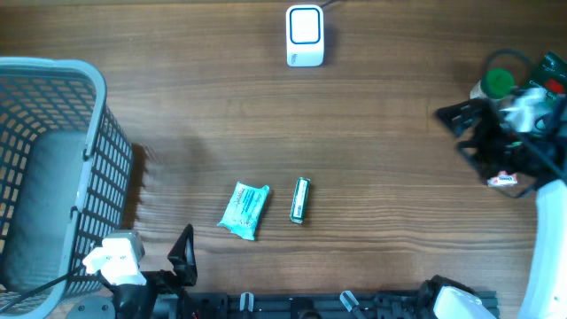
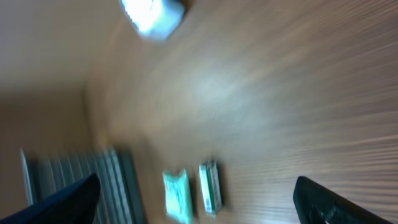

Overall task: Scan the item barcode
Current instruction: 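Carry the red packet to the right edge and release it, then move the right gripper to the green battery pack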

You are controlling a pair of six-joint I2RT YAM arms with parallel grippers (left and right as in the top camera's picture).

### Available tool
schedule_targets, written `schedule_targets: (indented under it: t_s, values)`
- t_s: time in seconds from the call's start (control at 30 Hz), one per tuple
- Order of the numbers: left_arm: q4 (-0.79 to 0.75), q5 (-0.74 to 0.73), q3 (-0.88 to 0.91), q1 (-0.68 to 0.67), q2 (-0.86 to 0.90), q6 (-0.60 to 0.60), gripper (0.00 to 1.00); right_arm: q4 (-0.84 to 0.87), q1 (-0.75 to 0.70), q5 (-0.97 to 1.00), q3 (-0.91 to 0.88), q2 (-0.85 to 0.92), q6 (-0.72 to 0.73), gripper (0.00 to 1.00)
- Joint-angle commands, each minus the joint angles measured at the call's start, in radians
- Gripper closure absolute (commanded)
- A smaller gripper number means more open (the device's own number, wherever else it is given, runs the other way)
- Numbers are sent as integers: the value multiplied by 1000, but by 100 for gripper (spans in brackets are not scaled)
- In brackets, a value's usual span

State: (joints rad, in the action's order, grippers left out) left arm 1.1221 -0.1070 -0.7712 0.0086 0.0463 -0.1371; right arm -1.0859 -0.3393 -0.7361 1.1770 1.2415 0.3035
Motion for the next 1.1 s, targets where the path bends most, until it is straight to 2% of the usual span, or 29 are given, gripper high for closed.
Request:
schedule_targets:
  t_s: [0.0, 0.1, 0.17, 0.3, 0.4, 0.5, 0.7, 0.93, 1.07]
  values:
    - [-2, -16, 1, 6, -6, -6, 0, -4, 213, -92, -99, 0, -147, 0]
    - [-2, -15, 1, 6, -6, -6, 0, 161, 413, -92, -217, 12, -135, 0]
    - [-2, -15, 1, 6, -6, -6, 0, 365, 555, -71, -312, 31, -72, 6]
    - [-2, -15, 1, 6, -6, -5, 0, 716, 743, 39, -431, 114, 86, 8]
    - [-2, -16, 1, 6, -6, -5, 0, 844, 819, 103, -436, 207, 149, 9]
    - [-2, -15, 1, 6, -6, -5, 0, 898, 852, 158, -435, 286, 216, 16]
    - [-2, -15, 1, 6, -6, -6, 0, 896, 904, 336, -435, 412, 310, 28]
    - [-2, -15, 1, 6, -6, -5, 0, 899, 924, 420, -435, 427, 381, 36]
    - [-2, -16, 1, 6, -6, -6, 0, 891, 924, 439, -435, 427, 404, 52]
